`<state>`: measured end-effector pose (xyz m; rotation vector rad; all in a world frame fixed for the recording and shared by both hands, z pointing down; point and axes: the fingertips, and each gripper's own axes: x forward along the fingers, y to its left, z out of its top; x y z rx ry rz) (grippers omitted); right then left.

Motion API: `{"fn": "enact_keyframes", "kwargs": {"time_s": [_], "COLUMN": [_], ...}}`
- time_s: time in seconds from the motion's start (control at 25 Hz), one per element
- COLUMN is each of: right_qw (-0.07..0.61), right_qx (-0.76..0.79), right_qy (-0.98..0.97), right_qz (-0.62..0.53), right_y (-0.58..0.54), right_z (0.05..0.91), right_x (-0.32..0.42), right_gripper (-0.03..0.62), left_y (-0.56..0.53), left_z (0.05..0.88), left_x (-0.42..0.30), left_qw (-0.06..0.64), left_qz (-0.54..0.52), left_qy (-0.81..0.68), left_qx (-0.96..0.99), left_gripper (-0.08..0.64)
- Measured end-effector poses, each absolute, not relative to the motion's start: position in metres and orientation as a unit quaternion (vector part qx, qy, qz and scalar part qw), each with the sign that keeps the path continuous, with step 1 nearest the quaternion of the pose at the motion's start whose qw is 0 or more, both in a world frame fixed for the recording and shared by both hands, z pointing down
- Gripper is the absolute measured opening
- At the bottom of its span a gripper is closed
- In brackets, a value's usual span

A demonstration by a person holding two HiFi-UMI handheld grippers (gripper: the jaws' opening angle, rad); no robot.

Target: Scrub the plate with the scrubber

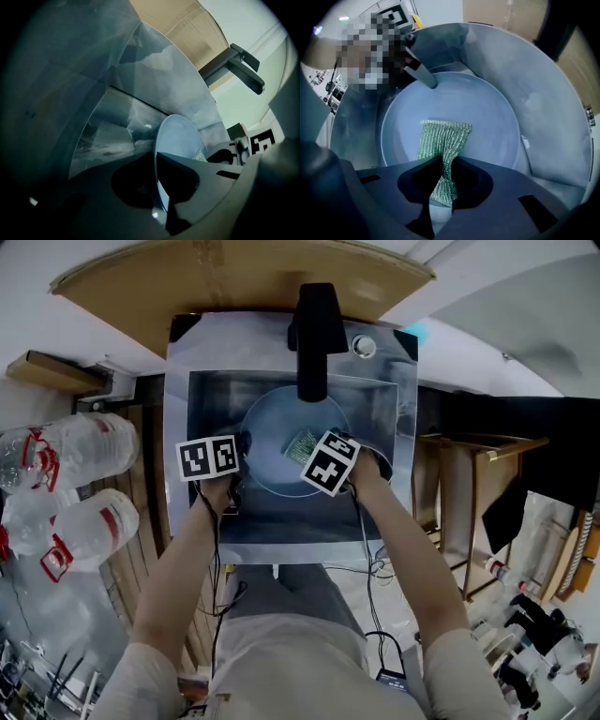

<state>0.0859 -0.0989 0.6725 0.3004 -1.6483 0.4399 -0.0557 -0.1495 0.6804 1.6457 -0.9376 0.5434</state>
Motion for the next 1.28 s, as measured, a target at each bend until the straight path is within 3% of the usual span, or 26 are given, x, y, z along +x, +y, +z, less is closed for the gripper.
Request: {"fn": "enact_keyframes", "kwargs": {"time_s": [0.32, 0.68, 1.04, 1.28], "right_qw": [0.571, 0.585, 0.608, 0.64], "right_qx": [0.055, 0.063, 0.254, 0.229], "right_qy": [-0.797, -0.793, -0.741, -0.718], "right_qz": [0.189, 0.159, 0.129, 0.153], "right_y": [-0.07, -0.124, -0.204, -0.169], "right_z": [0.67, 0.675, 0.672, 0.672], "right_x": [0.007, -0.003, 0.063, 0.112], "right_gripper": [0.095, 0.106, 0.094, 0.091], "left_y": [-0.151, -0.15, -0.15, -0.15], "left_z": [0.681, 0.68, 0.679, 0.68], "left_x": [-0.053, -0.053, -0.054, -0.056], "left_qw": [0.559, 0.557, 0.559, 0.56], "left_qz": [0.231, 0.237, 0.232, 0.229], "left_qy": [-0.391, -0.386, -0.391, -0.396], "left_qx": [0.694, 0.696, 0.693, 0.691], "left_gripper": [0.029, 0.029, 0.029, 0.029]}}
